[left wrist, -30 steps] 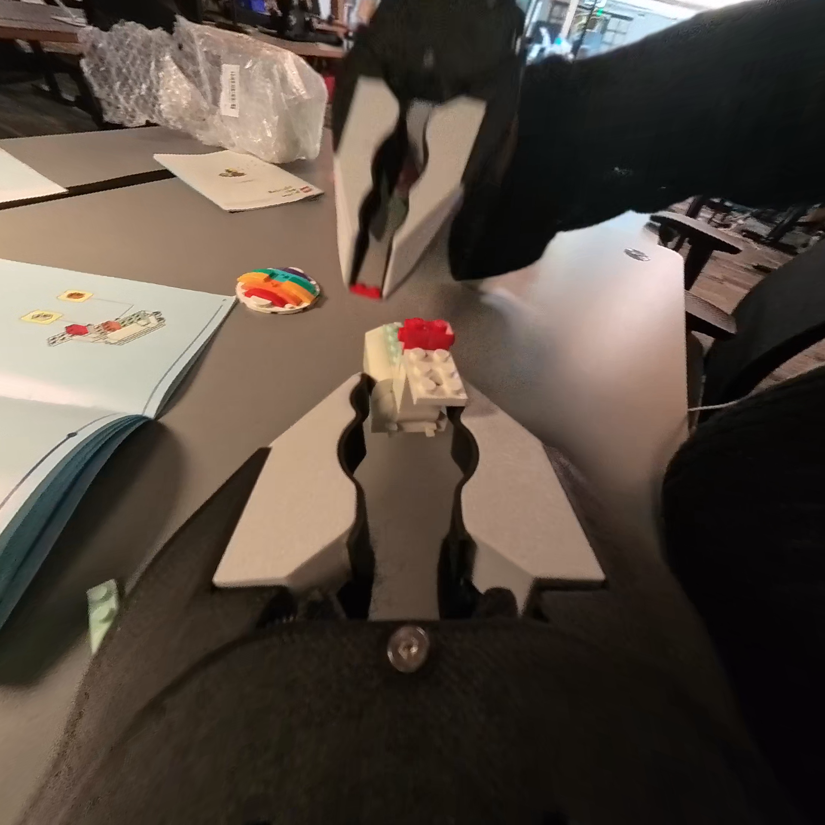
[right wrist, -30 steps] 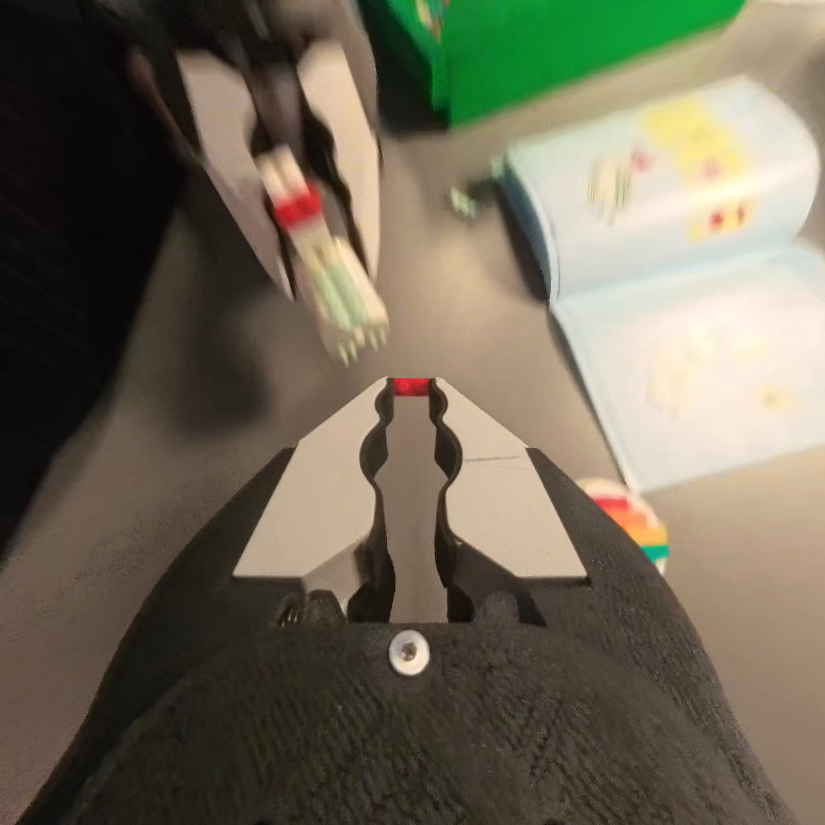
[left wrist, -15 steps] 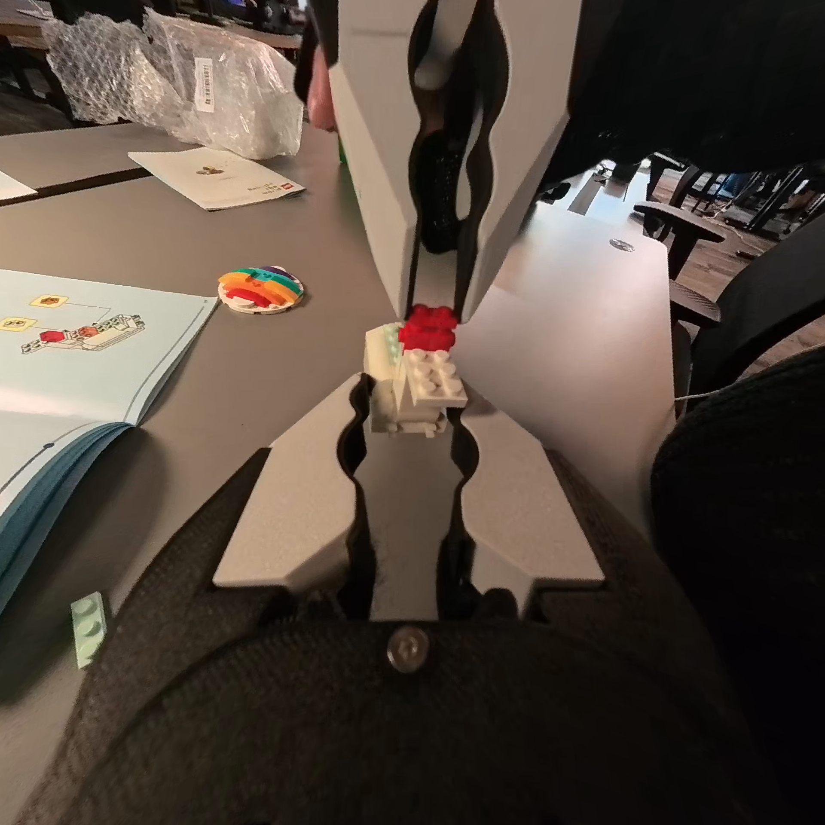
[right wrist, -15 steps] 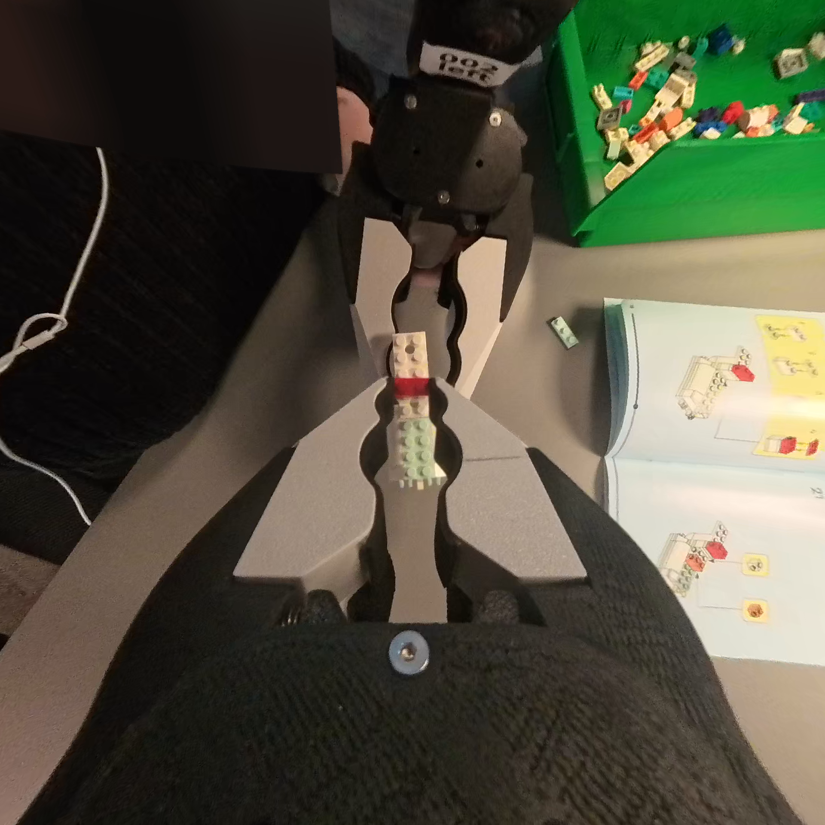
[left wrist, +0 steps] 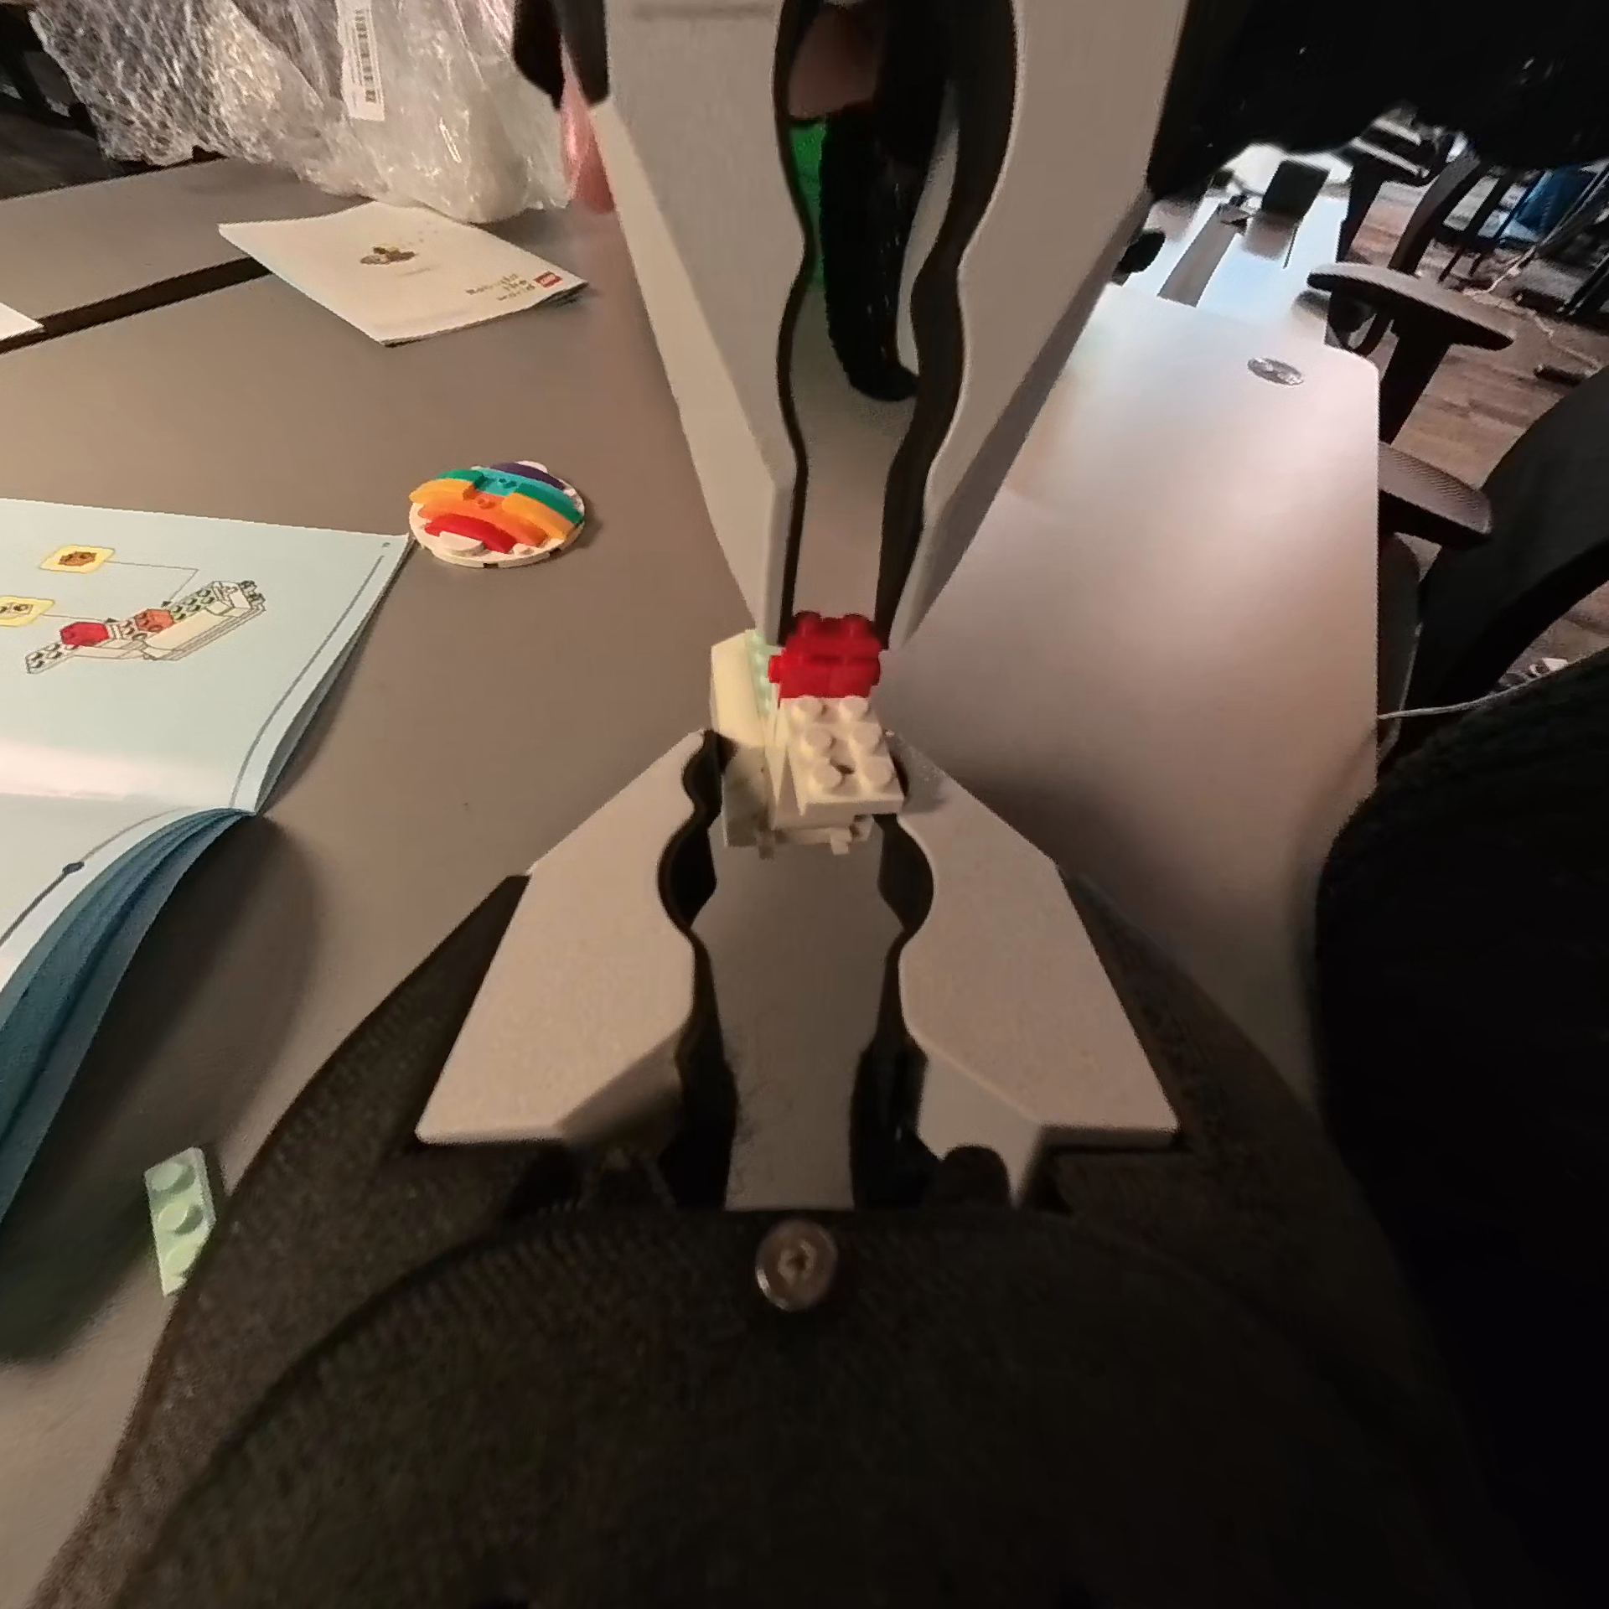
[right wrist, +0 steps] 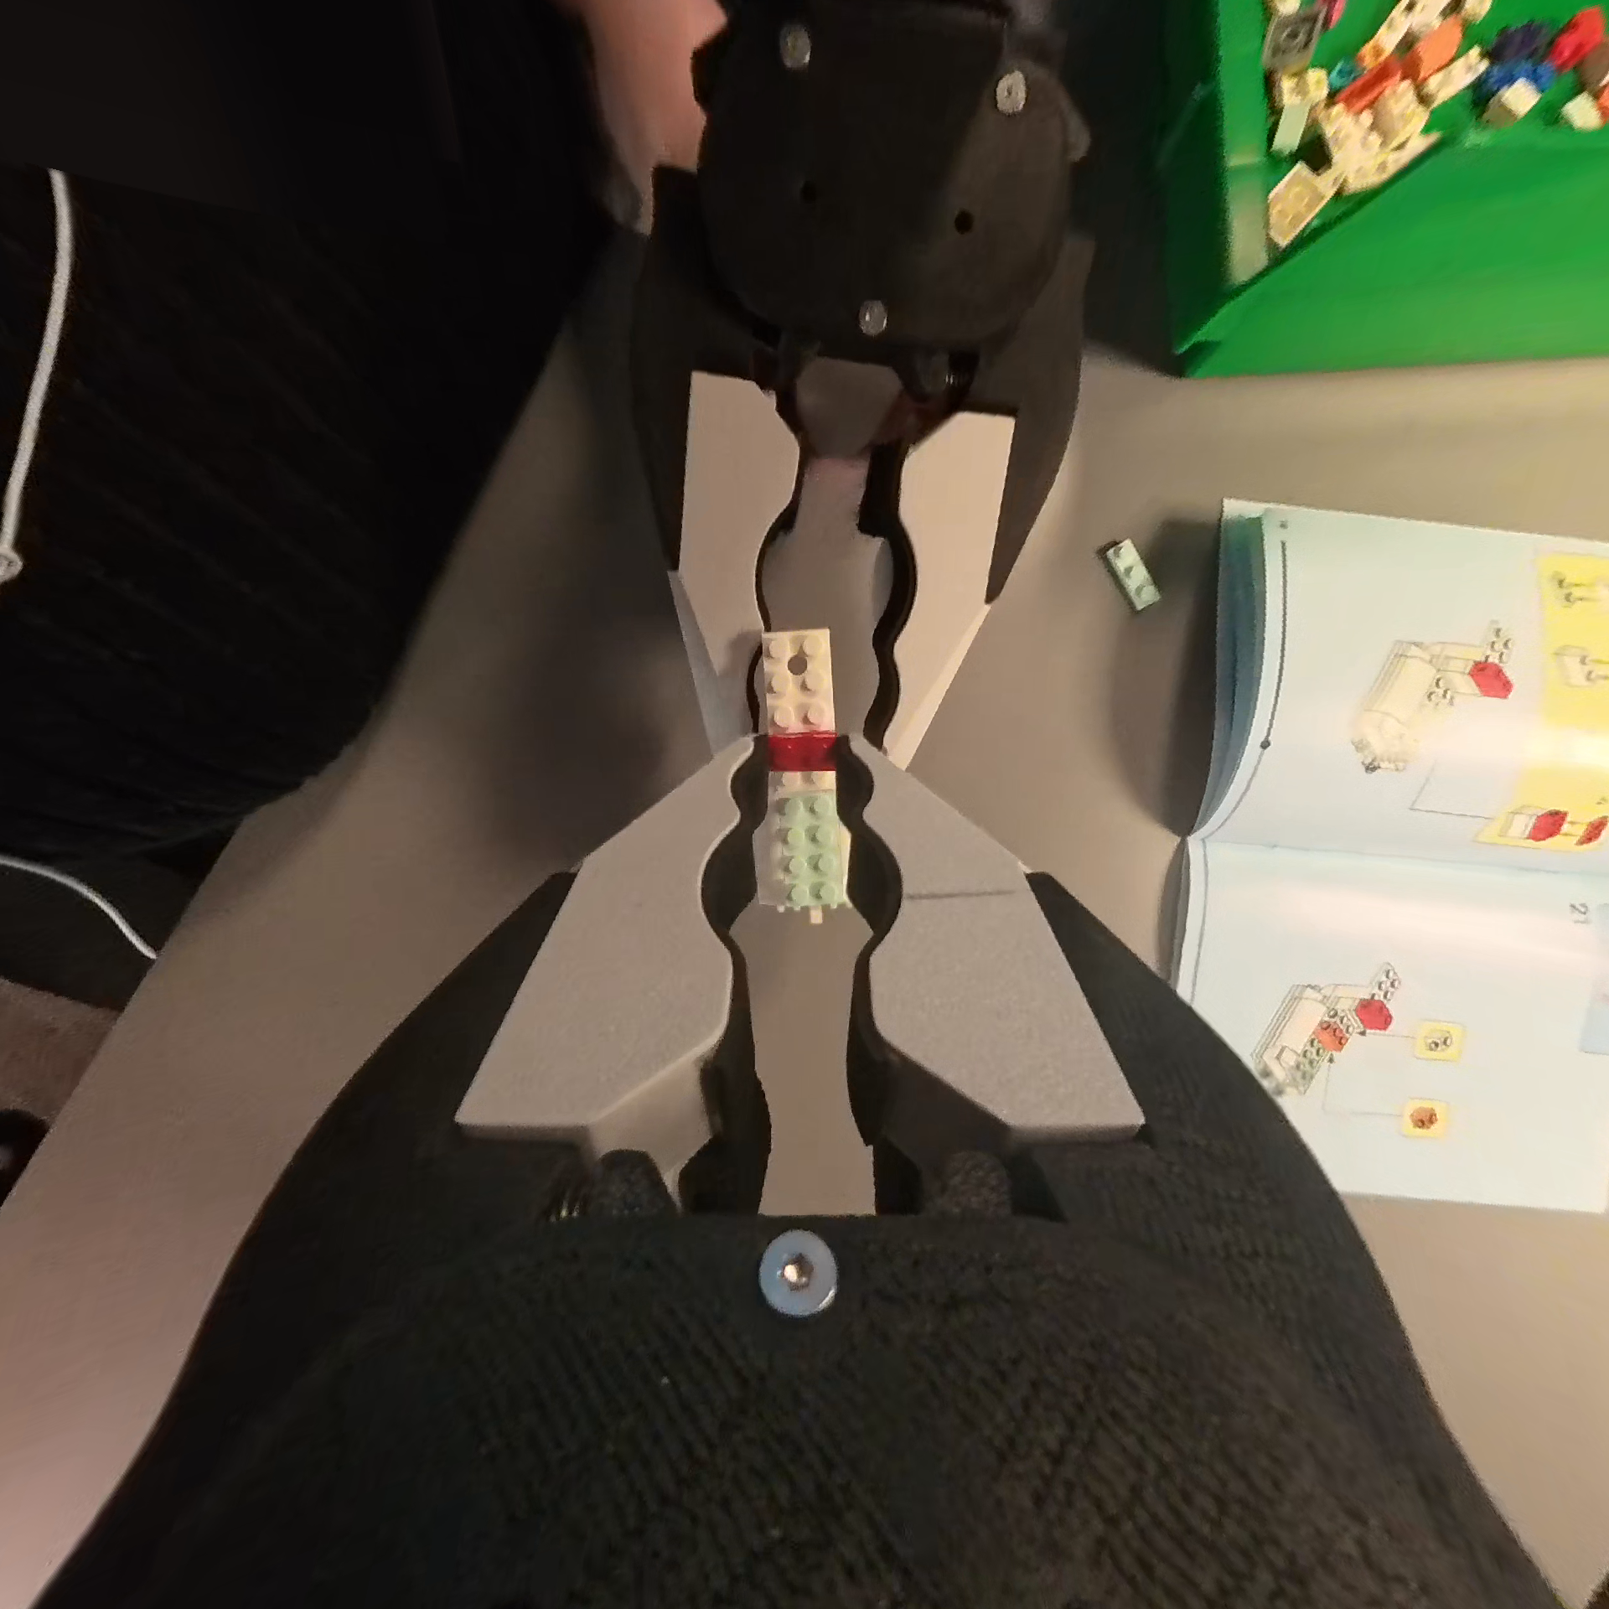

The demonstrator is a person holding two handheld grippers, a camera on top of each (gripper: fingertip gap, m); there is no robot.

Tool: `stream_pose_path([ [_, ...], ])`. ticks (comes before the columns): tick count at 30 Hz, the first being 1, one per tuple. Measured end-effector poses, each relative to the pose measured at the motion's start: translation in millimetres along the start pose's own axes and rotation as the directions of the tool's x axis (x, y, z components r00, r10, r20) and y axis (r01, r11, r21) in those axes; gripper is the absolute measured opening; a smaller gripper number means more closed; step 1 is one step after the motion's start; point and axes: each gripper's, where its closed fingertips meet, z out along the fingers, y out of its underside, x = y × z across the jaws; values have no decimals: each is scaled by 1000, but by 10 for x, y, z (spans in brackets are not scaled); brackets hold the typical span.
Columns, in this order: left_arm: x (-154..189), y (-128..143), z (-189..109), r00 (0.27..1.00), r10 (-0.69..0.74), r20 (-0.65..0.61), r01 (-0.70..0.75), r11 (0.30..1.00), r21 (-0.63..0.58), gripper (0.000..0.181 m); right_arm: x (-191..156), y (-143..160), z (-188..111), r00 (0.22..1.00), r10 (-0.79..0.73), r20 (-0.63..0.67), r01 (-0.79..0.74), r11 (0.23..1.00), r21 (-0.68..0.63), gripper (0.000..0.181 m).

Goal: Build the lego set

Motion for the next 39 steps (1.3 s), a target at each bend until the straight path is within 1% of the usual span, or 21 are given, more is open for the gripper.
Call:
stream_pose_path([
  [5, 3, 9, 7, 1000, 2, -1, -2, 1000, -7, 33, -4, 9, 13, 998, 52, 23, -51, 998, -40, 14],
  [9, 18, 29, 23, 1000, 19, -1, -19, 1000, -23, 33, -36, 32, 24, 999, -25, 22, 26, 996, -82, 14],
  [11, 24, 38, 31, 1000, 29, 1, -28, 999, -31, 33, -49, 41, 29, 999, -29, 30, 32, 994, -104, 14],
  [15, 28, 28, 26, 1000, 18, -11, -18, 1000, -23, 33, -47, 32, 20, 998, 25, 49, -20, 995, -102, 14],
  [21, 24, 14, 18, 1000, 7, -17, -7, 1000, -12, 33, -34, 22, 7, 998, 36, 46, -32, 995, -94, 14],
  [28, 28, 3, 13, 1000, 5, -21, -5, 1000, -3, 33, -17, 23, -5, 999, 33, 26, -30, 995, -90, 20],
  [31, 1, -30, -10, 999, -27, -24, 28, 999, 22, 33, -12, 53, -10, 1000, 17, 0, -17, 995, -98, 30],
  [32, -26, -49, -22, 998, -51, -23, 52, 998, 35, 33, -9, 46, -19, 1000, 7, -17, -9, 996, -87, 36],
  [33, -61, -73, -35, 996, -87, -22, 88, 995, 50, 34, 10, 32, -30, 999, -8, -51, 4, 998, -69, 45],
  [35, -134, -166, -79, 982, -182, -43, 185, 978, 96, 33, 126, -3, -67, 977, -78, -196, 72, 997, -36, 72],
  [36, -168, -231, -110, 972, -228, -62, 234, 964, 125, 33, 194, -11, -84, 949, -133, -287, 127, 991, -40, 87],
  [37, -199, -287, -142, 960, -267, -81, 277, 950, 147, 33, 259, -7, -95, 905, -195, -378, 183, 981, -68, 95],
  [38, -225, -330, -168, 950, -298, -98, 311, 936, 164, 33, 315, -3, -104, 847, -263, -461, 239, 965, -112, 101],
  [39, -248, -358, -185, 939, -324, -113, 340, 924, 175, 33, 354, -5, -108, 784, -331, -526, 291, 943, -161, 102],
])
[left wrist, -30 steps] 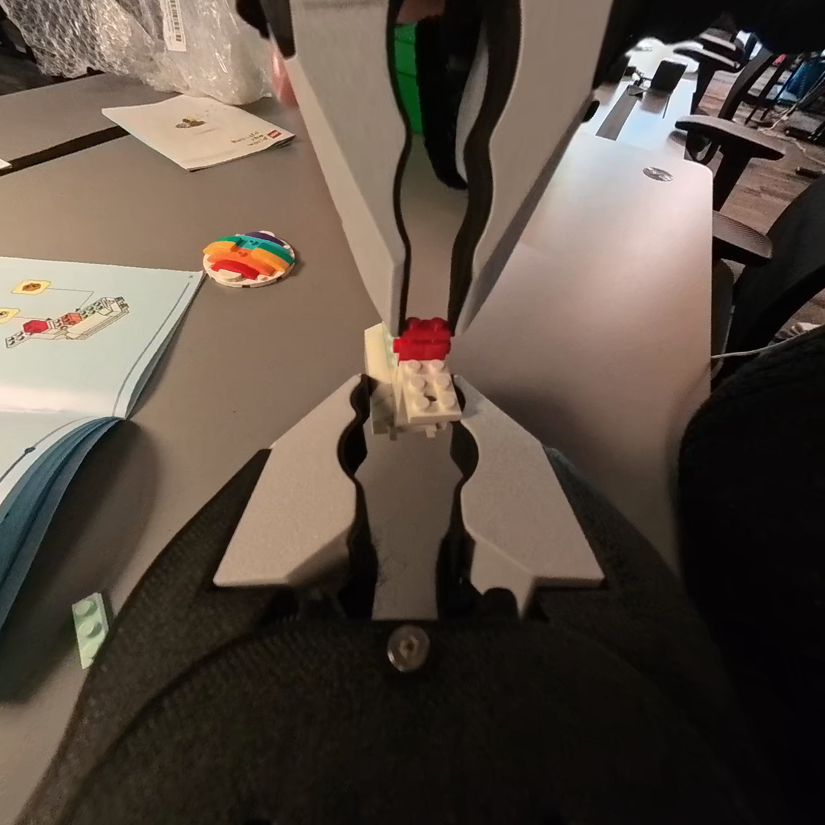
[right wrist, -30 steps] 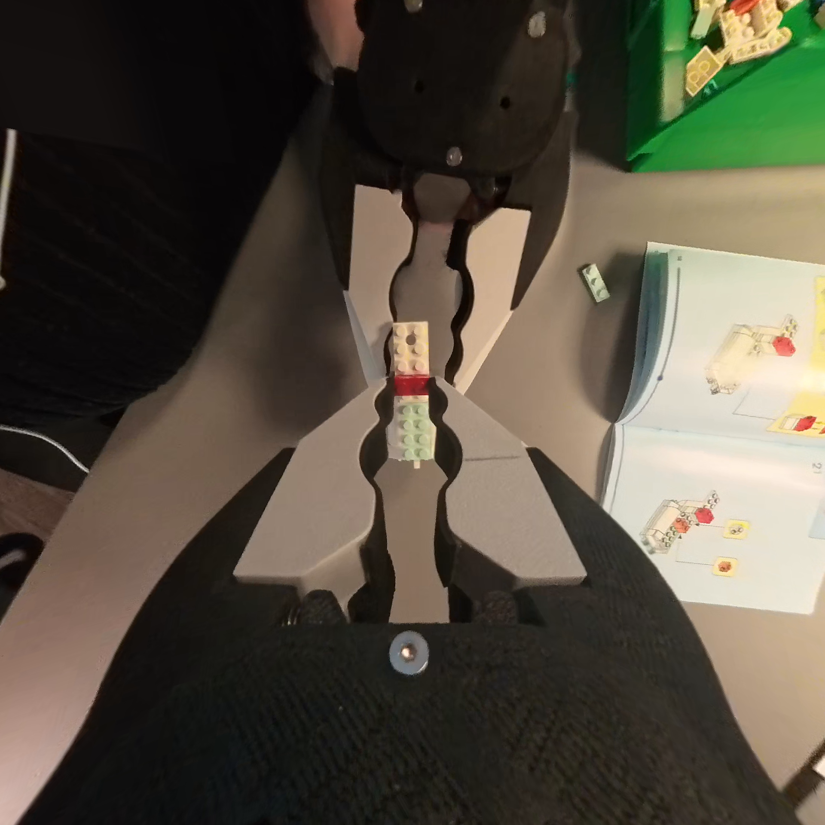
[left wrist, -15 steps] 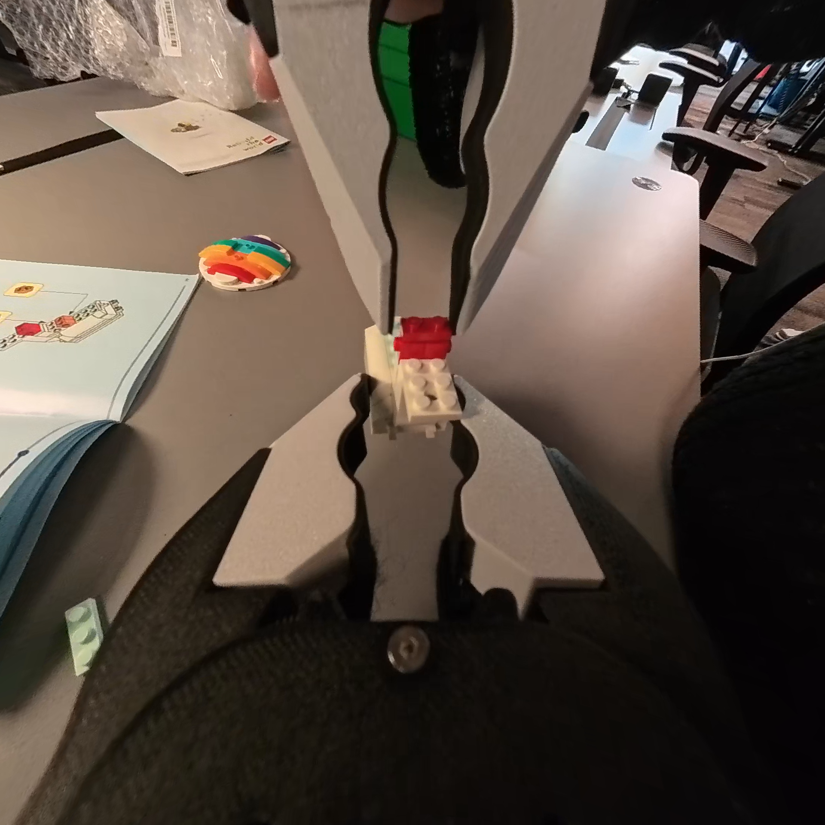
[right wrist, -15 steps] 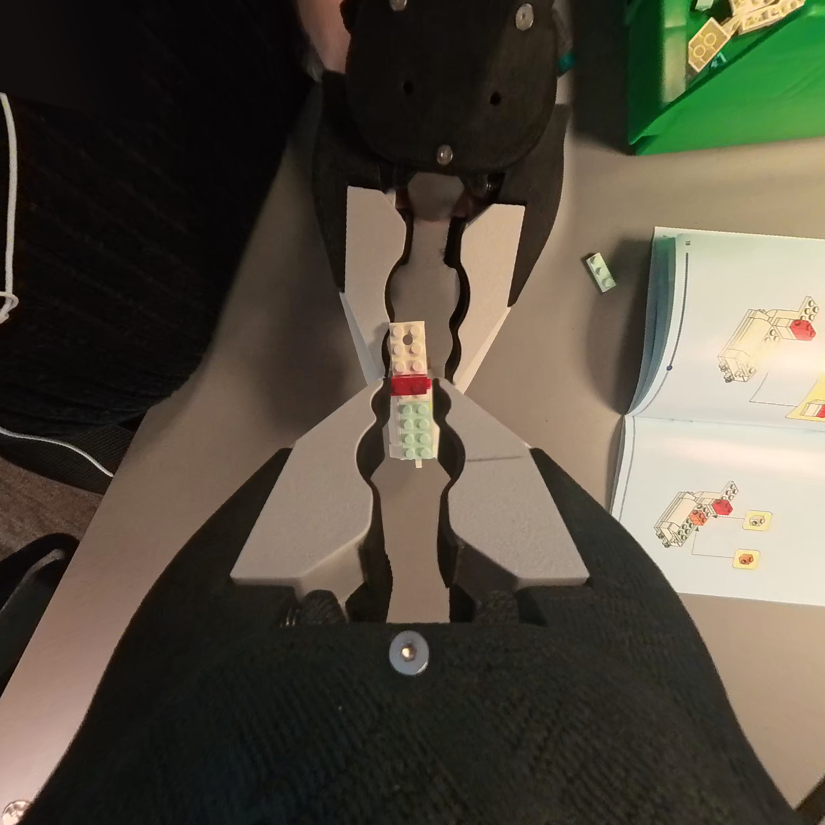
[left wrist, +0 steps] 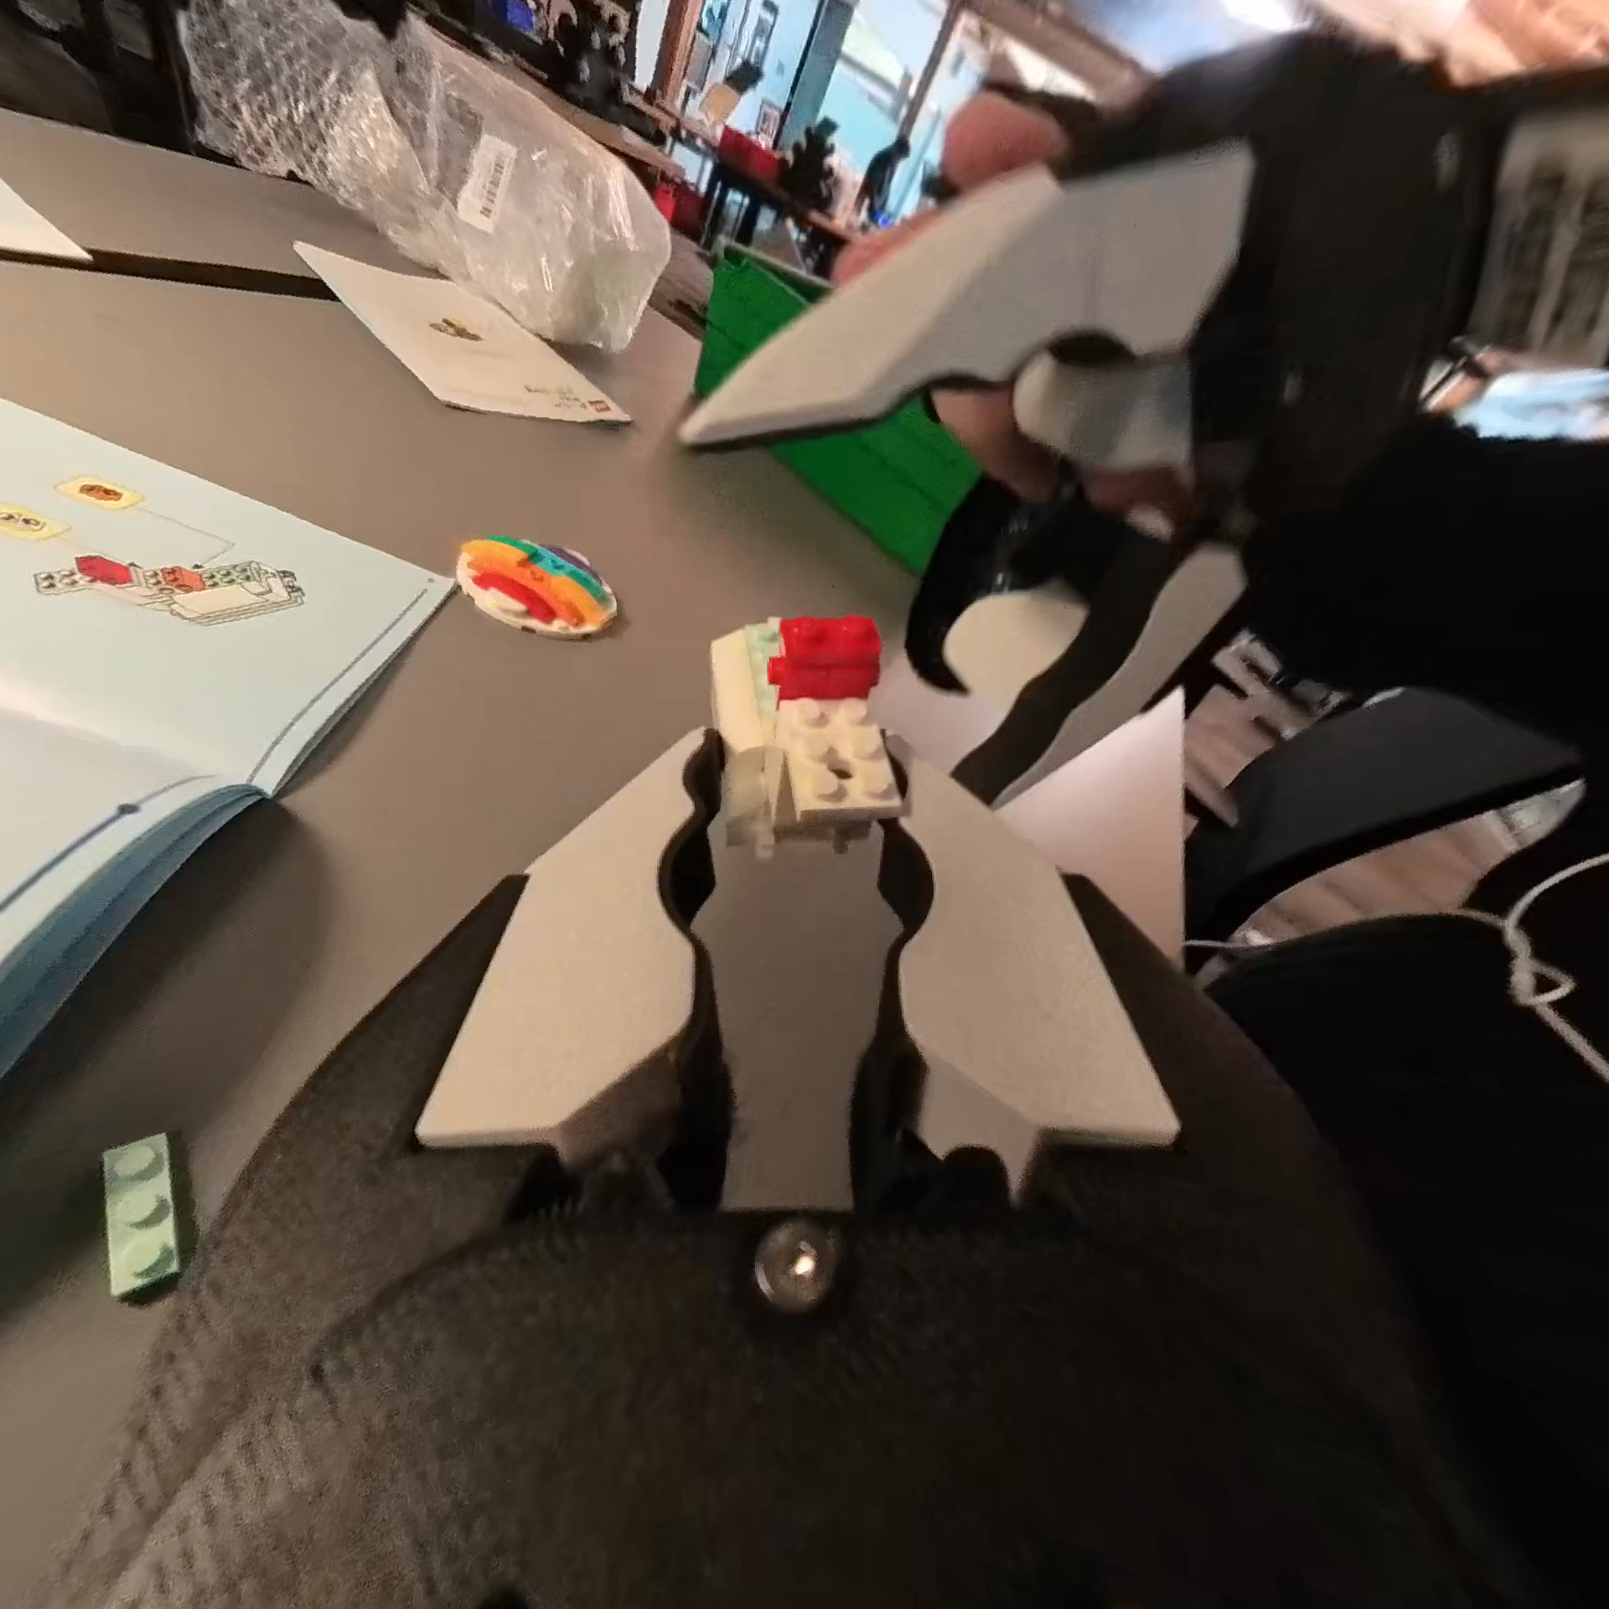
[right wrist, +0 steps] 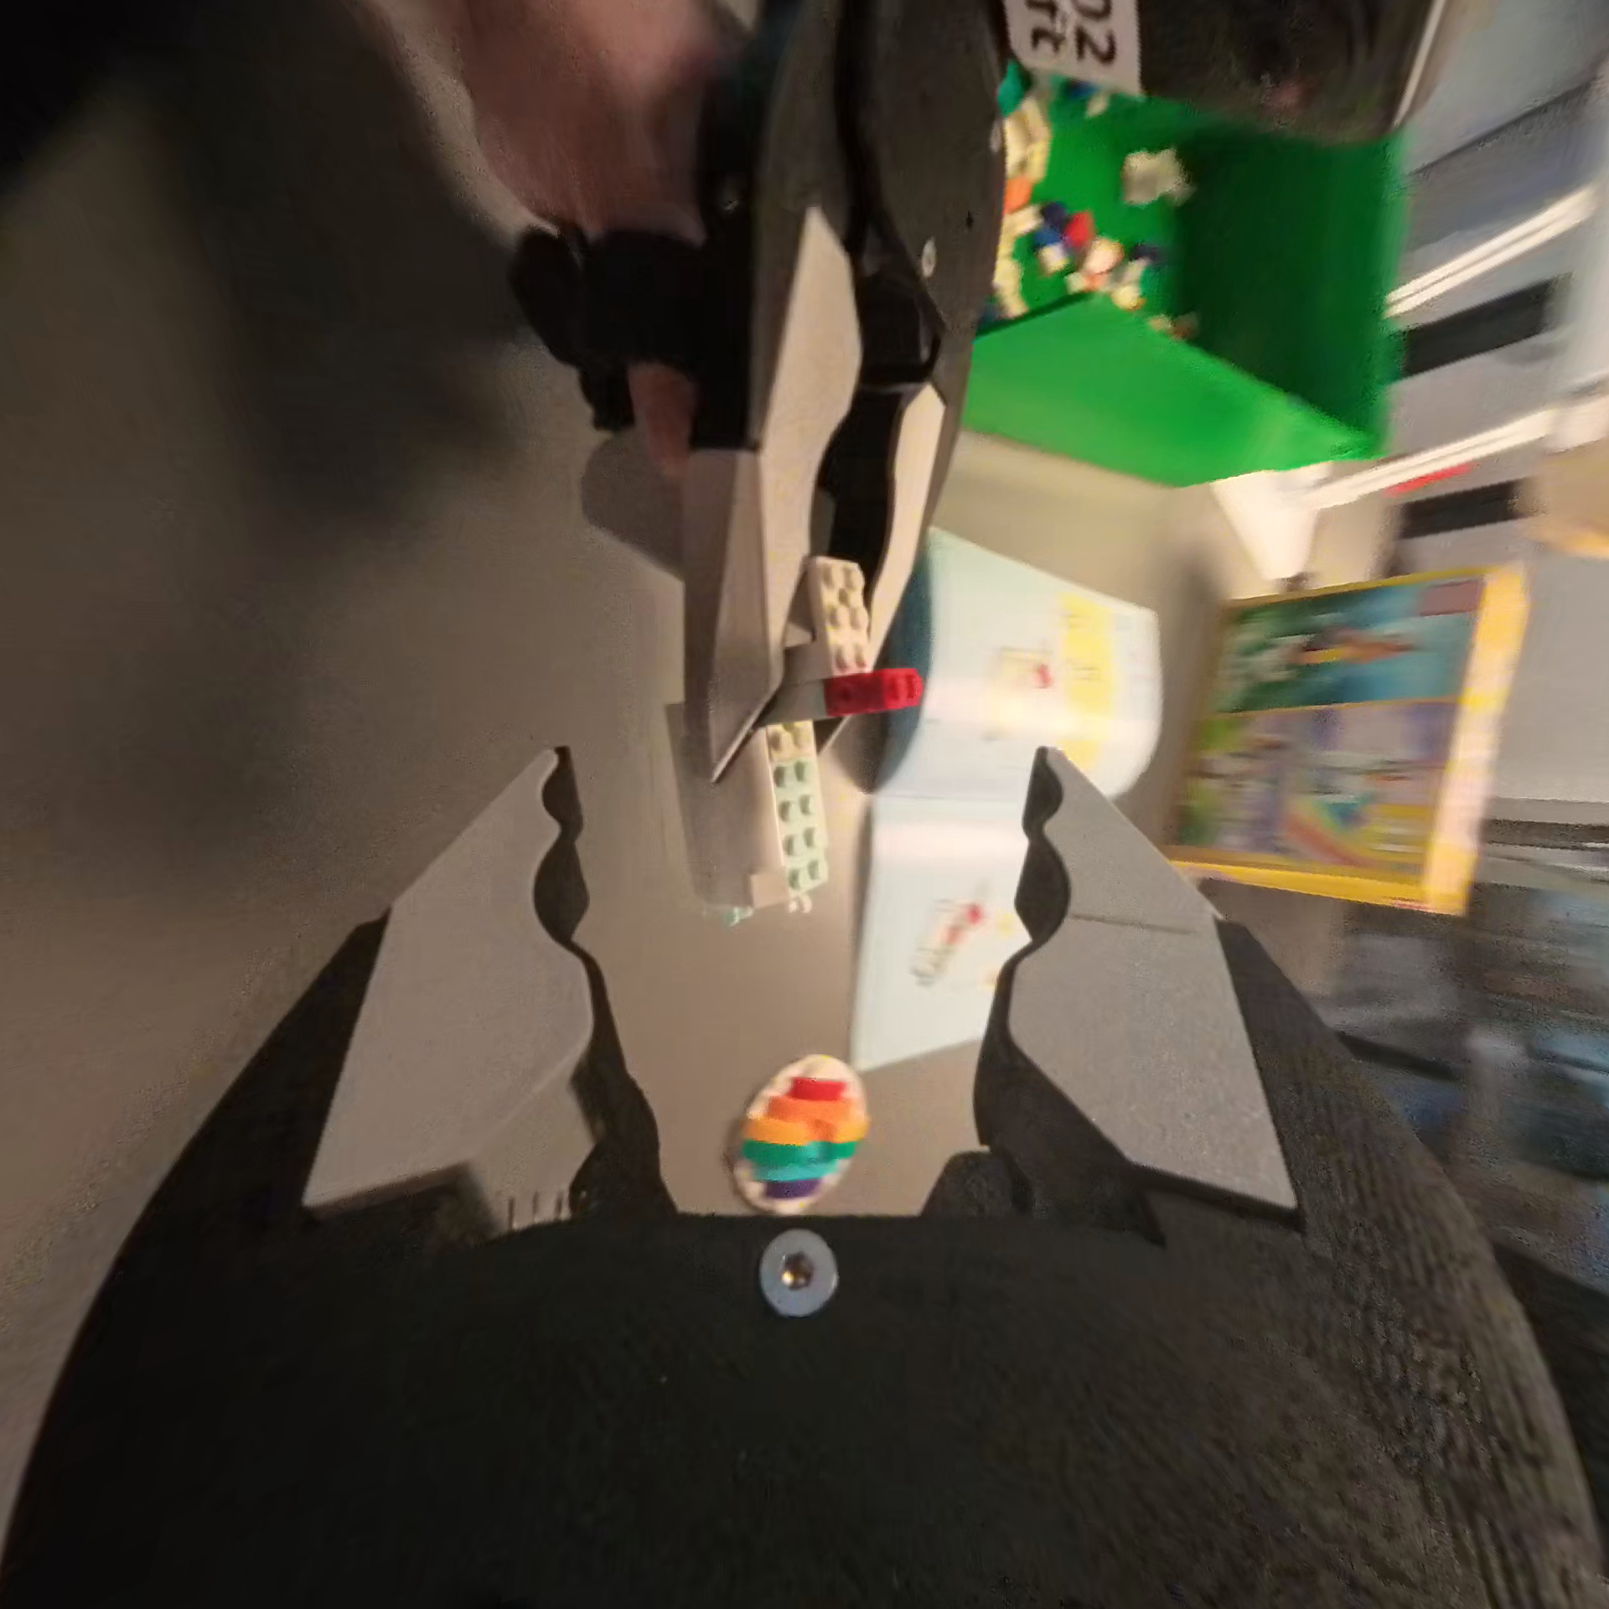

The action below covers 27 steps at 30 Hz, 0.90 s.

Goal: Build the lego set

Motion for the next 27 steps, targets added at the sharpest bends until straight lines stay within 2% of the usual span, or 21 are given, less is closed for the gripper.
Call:
stream_pose_path([
  [3, -7, -52, -5, 997, -72, -32, 72, 997, 20, 33, 29, -10, 45, 973, -166, -159, 158, 985, -62, 100],
  [7, 50, -69, 24, 989, -127, -82, 129, 991, 27, 33, 62, -32, 88, 937, -249, -245, 225, 967, -120, 86],
  [12, 103, -56, 56, 984, -142, -109, 145, 989, 21, 33, 91, -4, 115, 926, -268, -266, 237, 961, -144, 64],
  [27, 102, -5, 141, 988, -133, -74, 132, 991, -26, 33, 21, 94, 106, 936, -289, -201, 252, 949, -190, 60],
])
